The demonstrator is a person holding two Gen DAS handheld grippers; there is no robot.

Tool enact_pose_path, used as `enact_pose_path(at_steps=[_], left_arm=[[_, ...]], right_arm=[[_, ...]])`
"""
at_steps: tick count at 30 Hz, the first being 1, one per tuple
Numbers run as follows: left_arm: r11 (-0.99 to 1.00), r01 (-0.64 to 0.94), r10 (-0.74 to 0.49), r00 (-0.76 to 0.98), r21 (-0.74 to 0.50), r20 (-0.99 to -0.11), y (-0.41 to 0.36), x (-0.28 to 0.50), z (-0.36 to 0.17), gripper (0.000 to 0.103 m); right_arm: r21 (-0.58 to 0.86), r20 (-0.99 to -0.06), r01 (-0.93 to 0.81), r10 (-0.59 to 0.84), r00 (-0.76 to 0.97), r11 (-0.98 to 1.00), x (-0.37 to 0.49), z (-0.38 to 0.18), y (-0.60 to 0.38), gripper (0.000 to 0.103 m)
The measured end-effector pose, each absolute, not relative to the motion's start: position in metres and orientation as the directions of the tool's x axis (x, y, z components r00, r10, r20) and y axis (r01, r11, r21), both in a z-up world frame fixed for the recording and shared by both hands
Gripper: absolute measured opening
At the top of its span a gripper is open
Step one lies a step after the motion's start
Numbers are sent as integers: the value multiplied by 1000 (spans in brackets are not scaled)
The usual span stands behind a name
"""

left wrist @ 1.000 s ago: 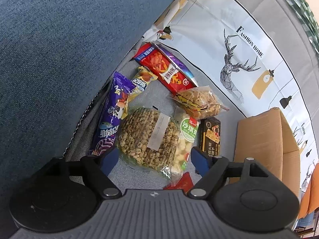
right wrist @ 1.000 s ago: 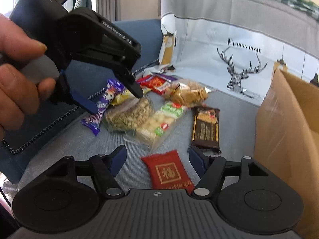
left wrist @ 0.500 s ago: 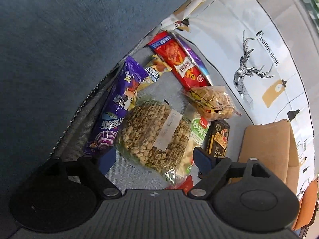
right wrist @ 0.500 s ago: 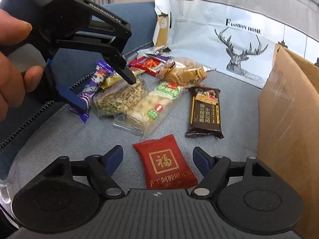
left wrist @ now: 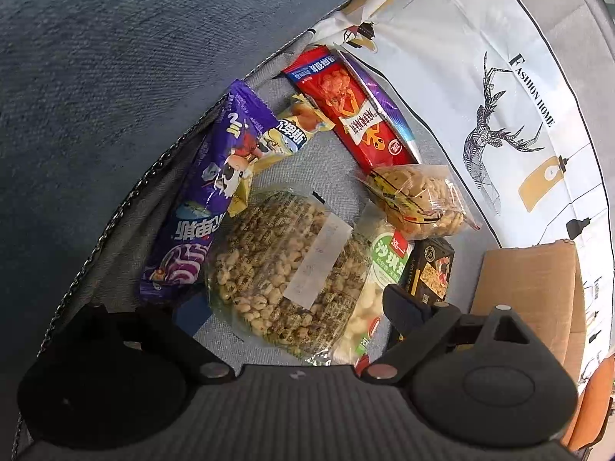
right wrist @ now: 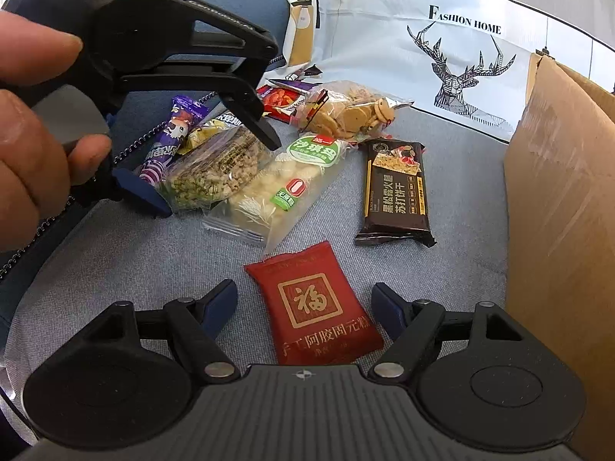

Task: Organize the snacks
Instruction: 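Move both tools toward the snack pile beside the box, then grasp the red square packet with the right tool while the left grasps the round nut bag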

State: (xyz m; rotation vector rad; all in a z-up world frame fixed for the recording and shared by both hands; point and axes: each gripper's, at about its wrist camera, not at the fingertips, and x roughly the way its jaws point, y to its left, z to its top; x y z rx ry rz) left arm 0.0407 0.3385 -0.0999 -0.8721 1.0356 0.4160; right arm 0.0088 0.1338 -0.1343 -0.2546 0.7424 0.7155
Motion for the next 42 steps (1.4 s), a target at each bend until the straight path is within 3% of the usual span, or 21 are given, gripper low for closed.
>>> enact_pose_path(at_steps=[5, 7, 10, 13, 18, 24, 35, 42], left_arm=[[607, -671, -81, 480, -426, -873, 339, 44, -101, 97], [608, -672, -78, 480, -423, -874, 339, 44, -101, 97], [617, -669, -71, 478, -415, -875, 338, 47, -101, 97], [624, -666, -64, 476, -407, -877, 337, 48, -101, 97], [658, -655, -34, 467, -371, -884, 334, 47, -97, 82], [676, -629, -21, 503, -383, -864, 330, 38, -86, 77], [718, -554, -73, 543, -422, -837, 309, -21, -67, 75], [798, -483, -129, 446, -360, -885, 284, -42, -83, 77]], right_arm=[[32, -689, -683, 511, 513, 729, 8, -134, 134, 69], [29, -685, -693, 519, 512, 721, 6, -133, 134, 56], [21, -677, -714, 535, 505, 700, 1, -132, 135, 47], [21, -673, -728, 548, 497, 685, -1, -131, 136, 45], [52, -663, -741, 578, 476, 669, -5, -126, 134, 45], [67, -635, -743, 603, 483, 666, -11, -117, 125, 45], [63, -626, -730, 597, 502, 680, -33, -100, 98, 45], [71, -690, -719, 555, 465, 691, -53, -107, 88, 46]])
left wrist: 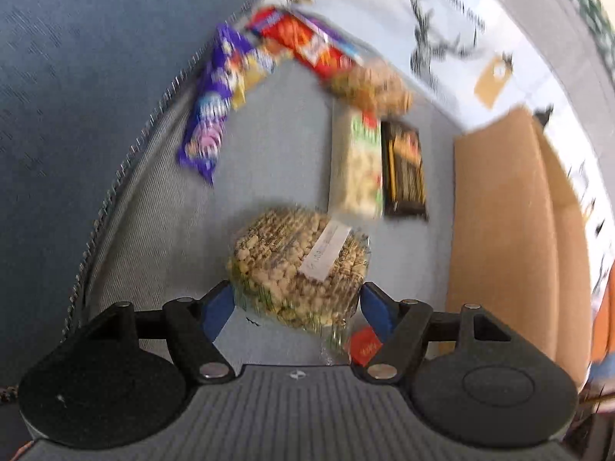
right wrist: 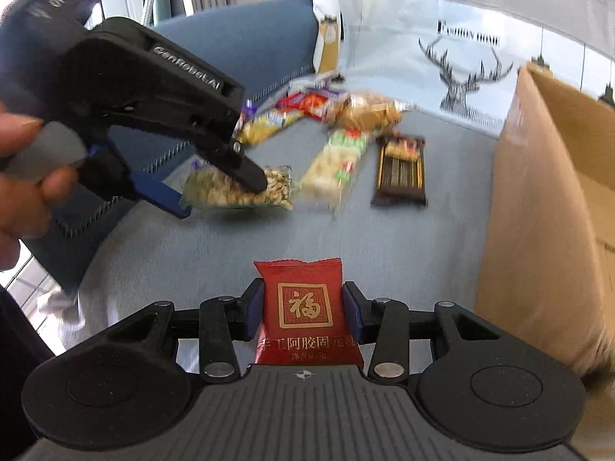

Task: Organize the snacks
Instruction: 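Grasp the red square packet with the right tool while the left grasps the round nut bag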

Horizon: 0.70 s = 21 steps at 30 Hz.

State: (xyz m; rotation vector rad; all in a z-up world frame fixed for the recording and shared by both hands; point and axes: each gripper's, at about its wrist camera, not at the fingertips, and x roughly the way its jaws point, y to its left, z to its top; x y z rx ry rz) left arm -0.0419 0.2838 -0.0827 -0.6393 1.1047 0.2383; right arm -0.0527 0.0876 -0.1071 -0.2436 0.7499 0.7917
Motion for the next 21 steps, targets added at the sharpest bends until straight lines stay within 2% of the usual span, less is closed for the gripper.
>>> enact_pose_path(at_steps=[13, 14, 21], left_arm=[[862, -457, -22, 400, -220, -916, 268, -28, -90, 97], [869, -450, -12, 393, -204, -919, 266, -25, -90, 101], [896, -413, -3, 363, -164, -932, 255, -9, -101, 102]], right_arm=[[82, -717, -710, 537, 445, 699, -55, -123, 86, 56], [84, -719, -710, 536, 442, 699, -54, -124, 86, 56], [74, -726, -720, 533, 436, 690, -53, -128, 89, 59]])
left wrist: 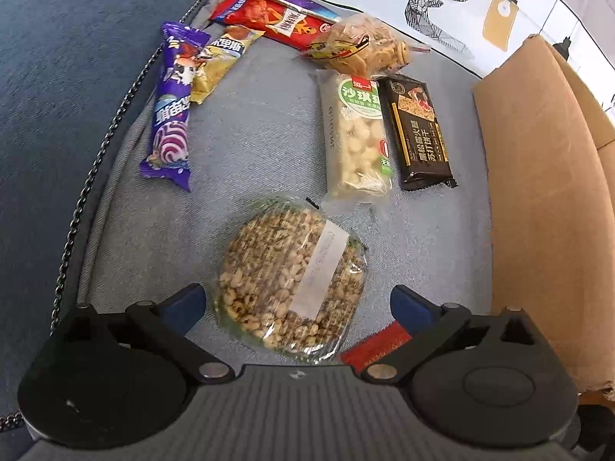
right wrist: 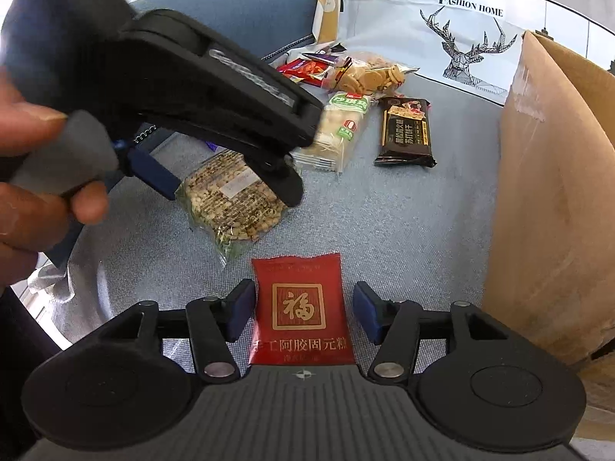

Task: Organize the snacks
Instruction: 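Grasp the red square packet with the right tool while the left grasps the round nut bag, then carry both packets over the box and open both tools to drop them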

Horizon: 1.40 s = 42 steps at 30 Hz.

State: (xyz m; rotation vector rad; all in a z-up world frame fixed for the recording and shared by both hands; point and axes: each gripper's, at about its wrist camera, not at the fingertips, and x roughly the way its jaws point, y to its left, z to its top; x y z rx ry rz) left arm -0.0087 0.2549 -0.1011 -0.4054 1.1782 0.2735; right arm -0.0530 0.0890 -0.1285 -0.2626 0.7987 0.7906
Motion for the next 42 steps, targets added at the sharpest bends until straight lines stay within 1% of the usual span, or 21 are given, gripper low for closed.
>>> enact_pose_path(at_steps=[11, 12, 14, 16, 17, 19, 20, 21, 23, 27, 29, 35, 36, 38, 42], left_arm=[[914, -391, 32, 339, -110, -940, 247, -2, -109, 102], [915, -389, 34, 339, -106, -940, 247, -2, -110, 102], [918, -384, 40, 338, -99, -940, 246, -3, -110, 102], [922, -378, 51, 338, -86, -940, 244, -2, -110, 102], [923, -376, 57, 339, -80, -939, 243, -2, -110, 100], [925, -376, 79, 343, -59, -936, 243, -3, -109, 93], [925, -376, 93, 346, -48, -934, 243, -3, -108, 87], [925, -378, 98, 351, -45, -931, 245, -4, -107, 87], [918, -393, 92, 353, -58, -931, 248, -6, -106, 86], [907, -419, 108, 343, -49, -933, 254, -8, -105, 86], [905, -422, 104, 340, -53, -935, 255, -8, -106, 87], [921, -389, 135, 334, -6, -933, 250, -4, -107, 87], [925, -379, 141, 337, 3, -931, 248, -4, -107, 86], [929, -371, 142, 341, 6, -929, 247, -5, -106, 86], [918, -394, 128, 372, -32, -919, 250, -10, -97, 86]], right_arm=[[43, -721, -734, 530, 447, 678, -57, -130, 91, 59], [41, -720, -734, 529, 448, 677, -57, -130, 91, 57], [35, -717, -735, 529, 453, 677, -57, -130, 90, 51], [34, -714, -734, 530, 457, 678, -57, -129, 90, 48], [36, -713, -733, 531, 458, 680, -57, -129, 89, 47], [38, -703, -724, 534, 471, 689, -57, -126, 87, 47], [37, -695, -720, 536, 480, 693, -56, -125, 86, 47], [39, -688, -716, 538, 487, 697, -56, -123, 85, 47], [47, -684, -708, 539, 491, 704, -54, -122, 82, 47], [50, -719, -698, 511, 471, 715, -49, -128, 83, 49], [49, -719, -698, 510, 471, 715, -48, -128, 84, 50], [36, -721, -703, 506, 474, 710, -49, -130, 85, 52], [34, -720, -704, 506, 475, 709, -49, -130, 85, 52], [31, -716, -707, 509, 477, 707, -50, -129, 85, 48], [31, -682, -709, 534, 501, 705, -53, -120, 82, 45]])
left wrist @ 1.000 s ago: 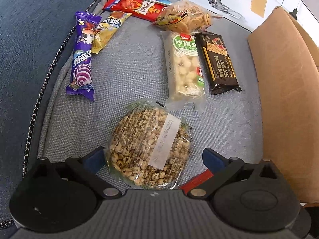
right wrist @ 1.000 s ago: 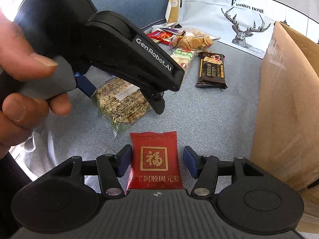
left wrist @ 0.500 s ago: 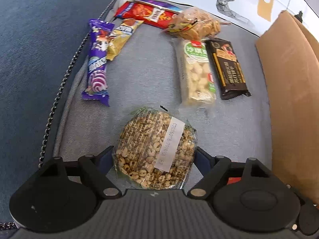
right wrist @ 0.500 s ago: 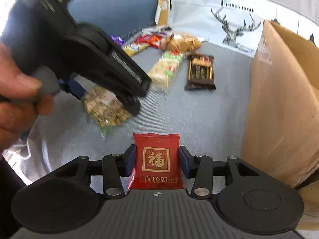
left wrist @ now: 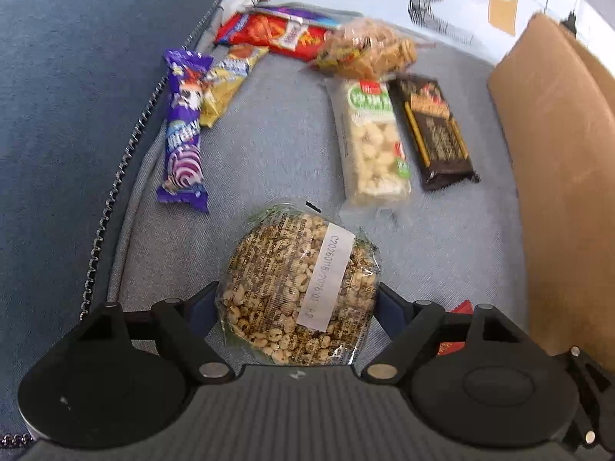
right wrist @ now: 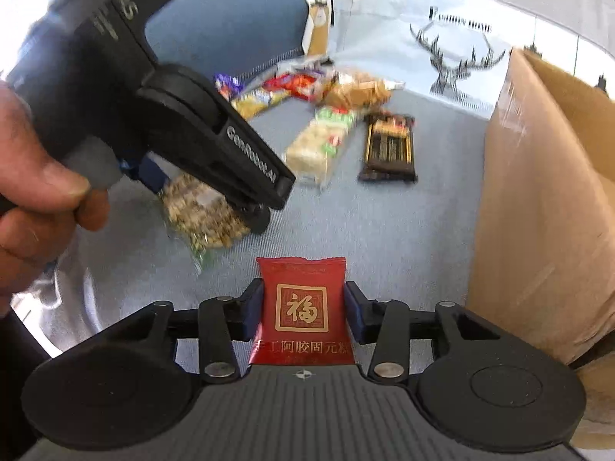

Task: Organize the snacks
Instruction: 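Carry both packets over the box and open both tools to drop them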

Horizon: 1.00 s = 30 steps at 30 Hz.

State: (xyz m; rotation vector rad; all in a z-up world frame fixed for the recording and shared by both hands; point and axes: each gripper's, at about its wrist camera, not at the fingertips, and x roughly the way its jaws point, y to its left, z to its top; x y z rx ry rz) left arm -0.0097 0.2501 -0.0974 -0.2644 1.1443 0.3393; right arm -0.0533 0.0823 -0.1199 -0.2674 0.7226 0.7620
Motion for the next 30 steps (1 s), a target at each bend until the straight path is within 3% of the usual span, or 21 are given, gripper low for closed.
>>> enact_pose_path(at_steps=[15, 25, 30], left_arm=[[903, -414, 190, 617, -110, -763, 240, -26, -44, 86], [930, -327, 146, 750, -170, -645, 208, -16, -19, 86], [939, -266, 86, 796, -218, -600, 190, -12, -12, 86]], right_arm=[[-11, -494, -703, 607, 622, 711, -71, -44, 52, 45], [29, -355, -622, 590, 725, 782, -32, 40, -9, 44], [21, -322, -536, 513, 796, 844, 3, 47, -46, 44]])
